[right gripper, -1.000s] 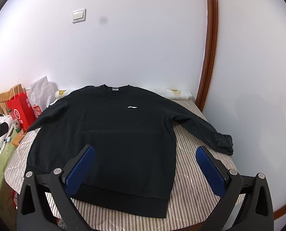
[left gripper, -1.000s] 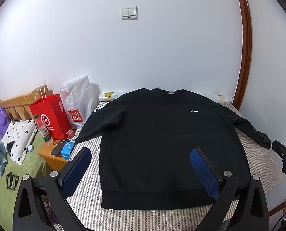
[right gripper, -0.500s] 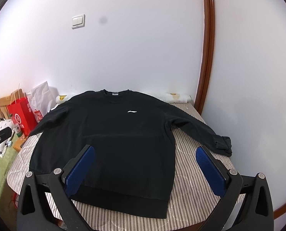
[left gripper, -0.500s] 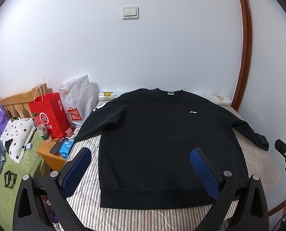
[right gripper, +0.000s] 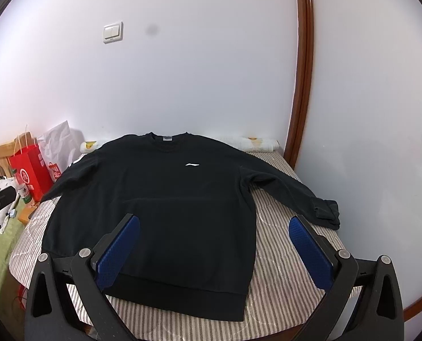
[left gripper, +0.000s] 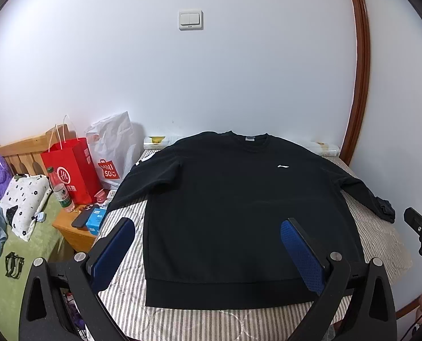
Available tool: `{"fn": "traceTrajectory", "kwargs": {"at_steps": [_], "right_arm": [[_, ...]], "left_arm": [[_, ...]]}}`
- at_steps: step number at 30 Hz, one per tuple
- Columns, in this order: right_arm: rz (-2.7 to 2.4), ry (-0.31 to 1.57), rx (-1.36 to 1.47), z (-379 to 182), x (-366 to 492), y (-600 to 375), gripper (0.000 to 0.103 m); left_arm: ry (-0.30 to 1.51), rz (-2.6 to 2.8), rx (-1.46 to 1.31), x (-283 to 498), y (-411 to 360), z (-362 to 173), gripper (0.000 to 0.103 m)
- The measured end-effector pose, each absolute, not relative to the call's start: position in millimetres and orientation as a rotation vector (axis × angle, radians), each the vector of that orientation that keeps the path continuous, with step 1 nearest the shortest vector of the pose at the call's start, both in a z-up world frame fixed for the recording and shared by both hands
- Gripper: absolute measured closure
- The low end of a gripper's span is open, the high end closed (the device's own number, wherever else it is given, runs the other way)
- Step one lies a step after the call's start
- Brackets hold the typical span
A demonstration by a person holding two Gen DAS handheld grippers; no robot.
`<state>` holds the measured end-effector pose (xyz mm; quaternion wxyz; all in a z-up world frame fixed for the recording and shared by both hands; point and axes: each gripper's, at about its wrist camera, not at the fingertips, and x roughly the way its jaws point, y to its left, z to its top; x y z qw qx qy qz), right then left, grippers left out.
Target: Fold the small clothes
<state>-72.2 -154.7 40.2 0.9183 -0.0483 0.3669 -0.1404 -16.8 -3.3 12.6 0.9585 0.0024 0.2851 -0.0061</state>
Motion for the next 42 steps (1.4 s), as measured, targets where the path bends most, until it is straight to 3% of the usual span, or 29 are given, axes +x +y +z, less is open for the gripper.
{"fn": "traceTrajectory", "kwargs": {"at_steps": [42], "right_arm": [[-0.273, 0.742, -0.117, 40, -78, -134, 0.000]], "left_arm": [[0.585, -0.027, -0.018, -19, 0, 8, 0.000]]}}
